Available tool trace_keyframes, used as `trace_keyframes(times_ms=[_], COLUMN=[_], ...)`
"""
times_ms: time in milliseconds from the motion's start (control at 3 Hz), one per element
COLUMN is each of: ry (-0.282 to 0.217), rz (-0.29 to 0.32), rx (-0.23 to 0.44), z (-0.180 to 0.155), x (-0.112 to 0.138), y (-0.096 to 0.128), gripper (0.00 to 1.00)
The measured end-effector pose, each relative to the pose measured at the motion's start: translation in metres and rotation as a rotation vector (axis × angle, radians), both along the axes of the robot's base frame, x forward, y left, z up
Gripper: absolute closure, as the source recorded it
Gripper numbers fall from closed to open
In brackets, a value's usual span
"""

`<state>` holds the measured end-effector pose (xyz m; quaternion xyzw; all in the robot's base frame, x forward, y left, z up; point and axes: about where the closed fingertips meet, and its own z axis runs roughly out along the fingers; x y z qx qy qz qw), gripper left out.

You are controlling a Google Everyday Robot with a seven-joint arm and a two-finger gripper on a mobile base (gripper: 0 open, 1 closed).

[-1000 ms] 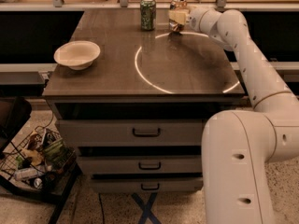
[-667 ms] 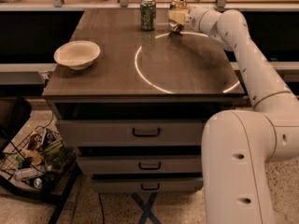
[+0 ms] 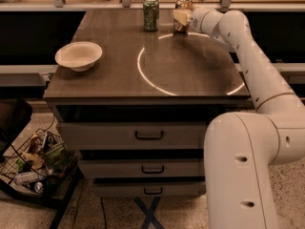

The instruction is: Move orange can near green can

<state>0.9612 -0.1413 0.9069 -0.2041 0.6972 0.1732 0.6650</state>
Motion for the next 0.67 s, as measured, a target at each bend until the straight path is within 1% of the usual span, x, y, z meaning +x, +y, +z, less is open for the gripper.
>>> trace_keyframes(times_ms=[333, 667], ry=[0.001, 0.001], rz=[0.003, 0.003], rx=[0.000, 0.000], z=[-0.0012, -0.0012], x=[0.0006, 0.0006], y=[0.0029, 0.0030], gripper=[0.00, 0.00])
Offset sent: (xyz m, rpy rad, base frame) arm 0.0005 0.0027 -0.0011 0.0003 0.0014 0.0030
